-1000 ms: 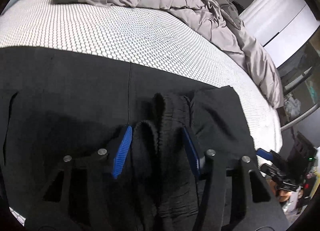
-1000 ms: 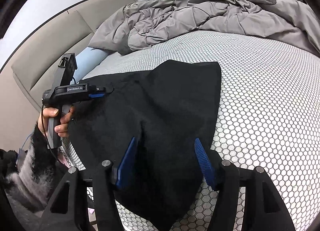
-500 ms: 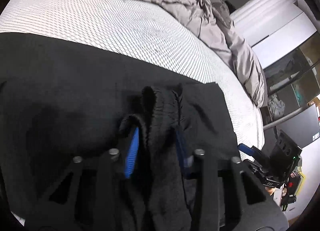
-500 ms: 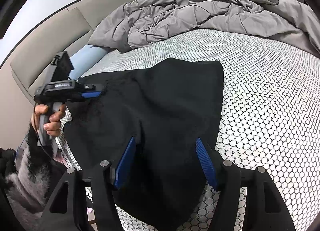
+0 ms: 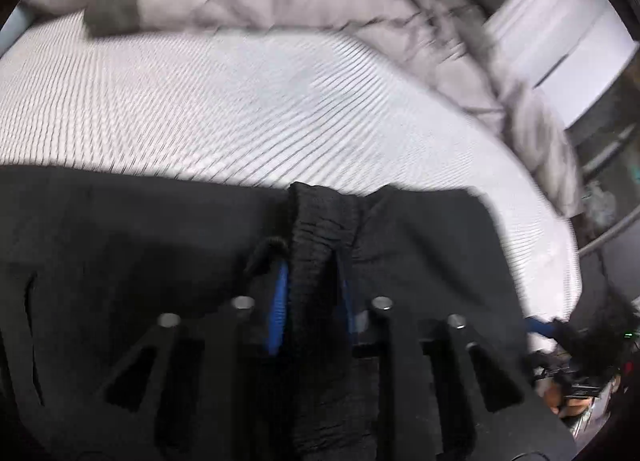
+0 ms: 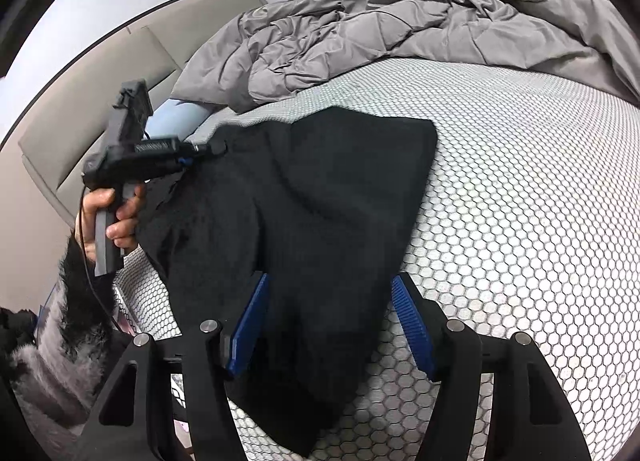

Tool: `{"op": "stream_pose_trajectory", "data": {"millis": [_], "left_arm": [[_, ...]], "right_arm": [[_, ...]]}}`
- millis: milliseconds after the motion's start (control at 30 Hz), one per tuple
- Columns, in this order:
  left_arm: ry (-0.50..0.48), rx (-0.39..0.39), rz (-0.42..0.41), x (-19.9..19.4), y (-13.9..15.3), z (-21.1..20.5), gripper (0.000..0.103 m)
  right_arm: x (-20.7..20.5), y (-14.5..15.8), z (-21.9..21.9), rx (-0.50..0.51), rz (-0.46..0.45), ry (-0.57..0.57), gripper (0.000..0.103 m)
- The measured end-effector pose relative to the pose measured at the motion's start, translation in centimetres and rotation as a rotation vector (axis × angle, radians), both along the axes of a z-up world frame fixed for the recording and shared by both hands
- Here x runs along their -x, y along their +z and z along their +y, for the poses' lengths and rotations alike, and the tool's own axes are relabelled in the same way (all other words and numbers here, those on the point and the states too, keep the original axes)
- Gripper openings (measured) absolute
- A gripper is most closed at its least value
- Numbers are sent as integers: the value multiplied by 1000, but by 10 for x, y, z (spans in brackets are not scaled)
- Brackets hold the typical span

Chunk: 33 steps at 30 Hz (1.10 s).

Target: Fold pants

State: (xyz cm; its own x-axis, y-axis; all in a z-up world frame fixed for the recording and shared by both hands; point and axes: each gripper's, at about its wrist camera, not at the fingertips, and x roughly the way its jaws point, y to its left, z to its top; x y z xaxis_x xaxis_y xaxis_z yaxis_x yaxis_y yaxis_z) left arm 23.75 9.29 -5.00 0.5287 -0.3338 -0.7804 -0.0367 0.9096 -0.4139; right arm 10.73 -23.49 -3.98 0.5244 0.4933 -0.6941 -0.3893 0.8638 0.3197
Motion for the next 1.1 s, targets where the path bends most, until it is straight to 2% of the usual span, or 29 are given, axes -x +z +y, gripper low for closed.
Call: {"op": "stream_pose_trajectory", "data": {"millis": [67,200,267,300,367,467,533,600,667,800,967,1100], "left_arm": [[18,52,-3,5,-1,11,28],[11,48,-49,43,19,16,36],[-39,30,-87,66,24,8,66],[-65,-4,-107,78,24,0,70],[-140,-51,-76,88,14,-18,71],[-158,-142,-53,92,1,-24,71],[-154,-140,-52,95,-3,-15,71],[-142,-154,-59,98,0,-15,71],[-141,-179,-71,103,6,-14,71],[-128,-221,-155,128,32,-11,71],[-137,-153,-240,137,67,-37,71],[-280,-63,-214,110,67,-115,71]], "right_arm": [[-1,-2,-8,-1,15,-22,65],[6,-3,-24,-53,39,-17,65],[11,-7,-31,-92,69,5,65],[13,-10,-33,-110,83,17,65],[15,-17,-33,-150,123,46,64],[20,-26,-26,-193,200,93,51],[30,-27,-15,-124,212,111,47],[41,-25,-7,-67,196,132,37],[50,-27,-1,-29,194,156,31],[65,-23,0,-8,154,165,29],[65,-8,-20,-113,121,127,32],[55,-13,-15,-139,161,94,32]]}}
